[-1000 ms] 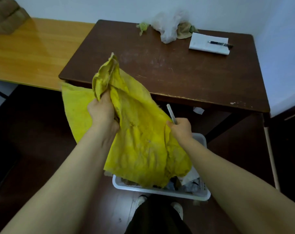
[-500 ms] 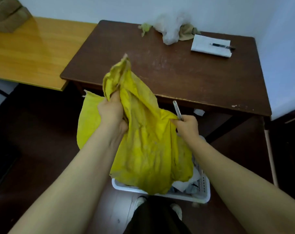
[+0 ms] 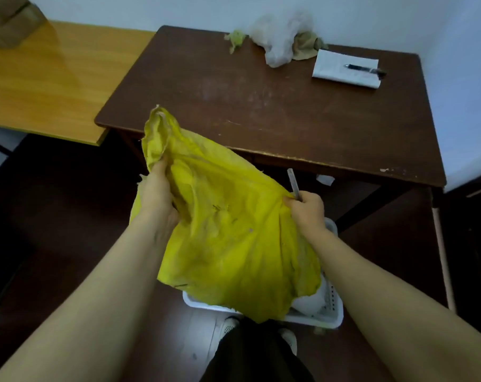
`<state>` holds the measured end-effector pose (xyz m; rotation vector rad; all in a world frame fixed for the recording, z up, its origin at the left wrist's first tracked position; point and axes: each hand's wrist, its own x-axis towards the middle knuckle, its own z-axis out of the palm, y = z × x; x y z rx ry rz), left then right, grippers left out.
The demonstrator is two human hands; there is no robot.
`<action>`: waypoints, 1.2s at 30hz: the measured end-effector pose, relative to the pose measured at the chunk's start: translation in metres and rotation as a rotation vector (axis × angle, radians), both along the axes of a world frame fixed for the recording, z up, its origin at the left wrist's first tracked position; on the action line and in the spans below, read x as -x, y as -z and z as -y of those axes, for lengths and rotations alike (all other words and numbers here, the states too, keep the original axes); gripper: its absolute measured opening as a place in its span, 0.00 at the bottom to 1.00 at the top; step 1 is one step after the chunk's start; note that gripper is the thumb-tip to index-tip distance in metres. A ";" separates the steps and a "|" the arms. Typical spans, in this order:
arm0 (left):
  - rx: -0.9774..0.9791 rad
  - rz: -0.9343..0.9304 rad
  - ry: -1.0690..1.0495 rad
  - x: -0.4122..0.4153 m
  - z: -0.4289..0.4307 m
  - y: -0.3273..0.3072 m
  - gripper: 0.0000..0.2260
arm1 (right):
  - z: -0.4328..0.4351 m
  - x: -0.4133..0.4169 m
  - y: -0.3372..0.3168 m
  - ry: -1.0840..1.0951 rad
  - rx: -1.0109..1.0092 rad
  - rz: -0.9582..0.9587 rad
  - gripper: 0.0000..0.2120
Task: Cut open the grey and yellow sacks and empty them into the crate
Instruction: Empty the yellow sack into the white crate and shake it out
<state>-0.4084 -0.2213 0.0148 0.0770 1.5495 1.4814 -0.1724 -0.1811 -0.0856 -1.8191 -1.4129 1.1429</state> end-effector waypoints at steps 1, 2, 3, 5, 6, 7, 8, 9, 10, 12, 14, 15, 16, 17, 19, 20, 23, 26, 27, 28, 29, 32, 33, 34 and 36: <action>-0.060 0.070 0.086 0.005 0.005 0.002 0.10 | 0.000 -0.003 0.004 0.024 0.022 -0.013 0.19; -0.117 0.123 0.143 0.010 0.012 0.007 0.13 | 0.003 -0.006 0.008 0.033 0.042 -0.015 0.20; -0.159 0.151 0.150 0.015 0.020 0.017 0.14 | 0.005 -0.010 0.012 0.024 0.057 -0.006 0.20; -0.140 0.088 0.049 0.027 0.040 0.043 0.14 | 0.006 -0.015 0.020 0.027 0.082 -0.011 0.20; -0.004 -0.011 -0.048 0.034 0.050 0.060 0.13 | 0.006 -0.016 0.023 0.036 0.093 -0.025 0.19; 0.199 -0.107 -0.108 0.040 0.057 0.078 0.15 | 0.006 -0.017 0.028 0.044 0.099 -0.038 0.19; 0.421 -0.180 -0.079 0.044 0.064 0.098 0.25 | 0.005 -0.016 0.031 0.048 0.103 -0.044 0.19; 0.617 -0.221 -0.015 0.047 0.070 0.119 0.34 | 0.004 -0.016 0.034 0.046 0.108 -0.046 0.19; 0.709 -0.206 0.029 0.047 0.074 0.139 0.40 | 0.004 -0.014 0.036 0.038 0.111 -0.055 0.19; 0.734 -0.093 0.040 0.043 0.078 0.173 0.47 | 0.002 -0.011 0.039 0.017 0.119 -0.080 0.19; 0.749 -0.072 0.009 0.039 0.079 0.195 0.48 | -0.001 -0.009 0.044 0.015 0.138 -0.087 0.18; 0.770 -0.154 0.039 0.038 0.080 0.198 0.45 | -0.003 -0.009 0.048 0.029 0.151 -0.092 0.18; 0.807 -0.285 0.089 0.038 0.081 0.201 0.38 | -0.004 -0.010 0.051 0.049 0.166 -0.099 0.18; 0.837 -0.415 0.143 0.038 0.082 0.203 0.29 | -0.004 -0.010 0.053 0.066 0.184 -0.103 0.17; 0.781 -0.533 0.159 0.038 0.081 0.195 0.16 | -0.006 -0.010 0.056 0.092 0.205 -0.100 0.17; 0.724 -0.515 0.131 0.037 0.079 0.189 0.14 | -0.007 -0.009 0.055 0.114 0.205 -0.103 0.17; 0.560 -0.380 0.081 0.028 0.069 0.159 0.17 | -0.012 -0.007 0.047 0.228 0.142 -0.109 0.10; 0.400 -0.128 0.076 0.010 0.054 0.127 0.12 | -0.017 -0.009 0.041 0.207 0.043 -0.072 0.09; 0.362 -0.036 0.090 0.005 0.050 0.118 0.09 | -0.017 -0.009 0.040 0.150 0.059 -0.084 0.13; 0.339 0.029 0.104 0.003 0.047 0.112 0.08 | -0.017 -0.009 0.038 0.086 0.087 -0.095 0.17; 0.337 0.056 0.112 0.001 0.046 0.107 0.10 | -0.015 -0.009 0.037 0.028 0.099 -0.084 0.19; 0.338 0.043 0.069 0.006 0.046 0.103 0.11 | -0.015 -0.012 0.034 -0.041 -0.022 0.041 0.19; 0.344 0.041 0.039 0.008 0.047 0.103 0.11 | -0.017 -0.014 0.033 -0.048 -0.031 0.099 0.16; 0.362 0.031 0.008 0.010 0.048 0.103 0.14 | -0.019 -0.017 0.032 -0.055 -0.003 0.166 0.13; 0.430 -0.014 -0.035 0.012 0.056 0.108 0.21 | -0.018 -0.021 0.032 -0.062 0.048 0.268 0.15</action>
